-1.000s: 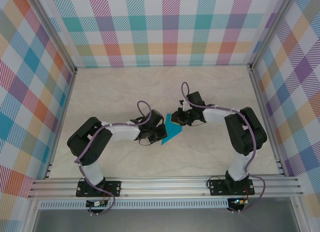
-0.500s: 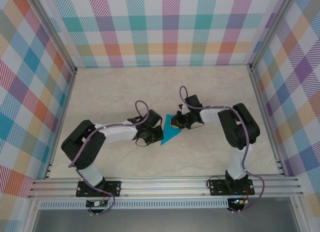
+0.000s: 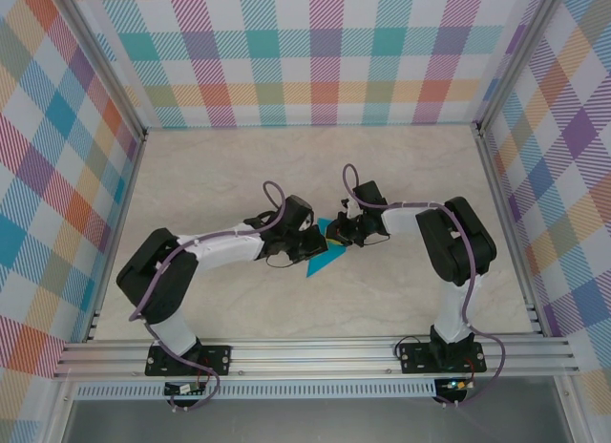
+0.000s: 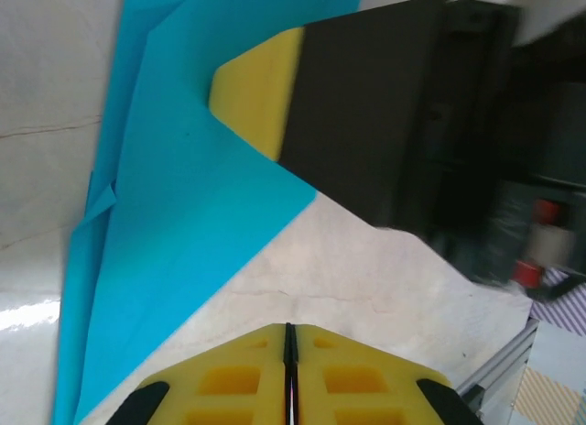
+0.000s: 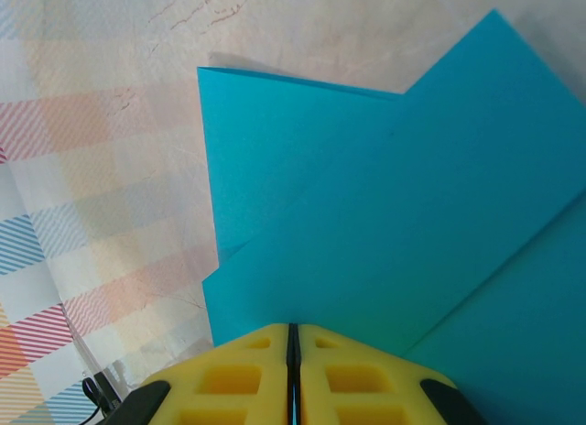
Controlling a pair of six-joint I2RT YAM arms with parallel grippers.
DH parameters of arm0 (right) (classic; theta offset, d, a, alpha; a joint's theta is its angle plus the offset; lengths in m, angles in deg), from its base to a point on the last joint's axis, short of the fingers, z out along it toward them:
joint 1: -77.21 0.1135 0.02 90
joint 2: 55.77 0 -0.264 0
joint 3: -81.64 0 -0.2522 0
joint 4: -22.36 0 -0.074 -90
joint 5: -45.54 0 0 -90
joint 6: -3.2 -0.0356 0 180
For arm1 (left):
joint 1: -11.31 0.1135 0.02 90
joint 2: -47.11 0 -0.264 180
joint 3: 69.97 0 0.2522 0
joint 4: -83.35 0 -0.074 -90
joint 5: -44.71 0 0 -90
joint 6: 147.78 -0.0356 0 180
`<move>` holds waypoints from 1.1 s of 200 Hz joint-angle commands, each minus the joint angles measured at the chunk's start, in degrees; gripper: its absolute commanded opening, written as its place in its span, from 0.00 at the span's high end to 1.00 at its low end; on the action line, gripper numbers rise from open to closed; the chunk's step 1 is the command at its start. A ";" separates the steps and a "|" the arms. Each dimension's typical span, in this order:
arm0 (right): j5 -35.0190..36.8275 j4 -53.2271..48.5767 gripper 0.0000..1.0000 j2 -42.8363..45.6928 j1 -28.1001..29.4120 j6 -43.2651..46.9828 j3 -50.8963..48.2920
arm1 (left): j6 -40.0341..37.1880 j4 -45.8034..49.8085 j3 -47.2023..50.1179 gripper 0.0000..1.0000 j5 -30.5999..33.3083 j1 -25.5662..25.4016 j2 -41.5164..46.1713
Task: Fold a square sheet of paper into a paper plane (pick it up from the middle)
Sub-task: Fourth fold the wing at the center of the table.
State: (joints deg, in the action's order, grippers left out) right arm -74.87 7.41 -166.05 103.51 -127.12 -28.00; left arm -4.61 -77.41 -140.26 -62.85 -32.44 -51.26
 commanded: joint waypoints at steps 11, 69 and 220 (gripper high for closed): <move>2.73 -1.18 0.90 -1.87 0.06 -0.73 -1.74 | 3.17 -5.03 1.90 0.91 -1.22 0.32 -3.34; 2.90 -1.64 0.90 -2.05 0.06 -0.30 -1.94 | 3.87 -6.43 7.76 0.92 0.16 0.40 -4.50; 3.88 -3.09 0.90 -2.39 -0.01 0.51 -1.82 | 1.18 -6.72 12.58 0.90 -2.81 0.18 5.37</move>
State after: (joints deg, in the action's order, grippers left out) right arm -74.87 7.74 -166.05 103.51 -127.07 -28.26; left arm -1.88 -85.89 -126.71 -64.31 -32.31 -48.16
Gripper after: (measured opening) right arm 0.104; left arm 0.098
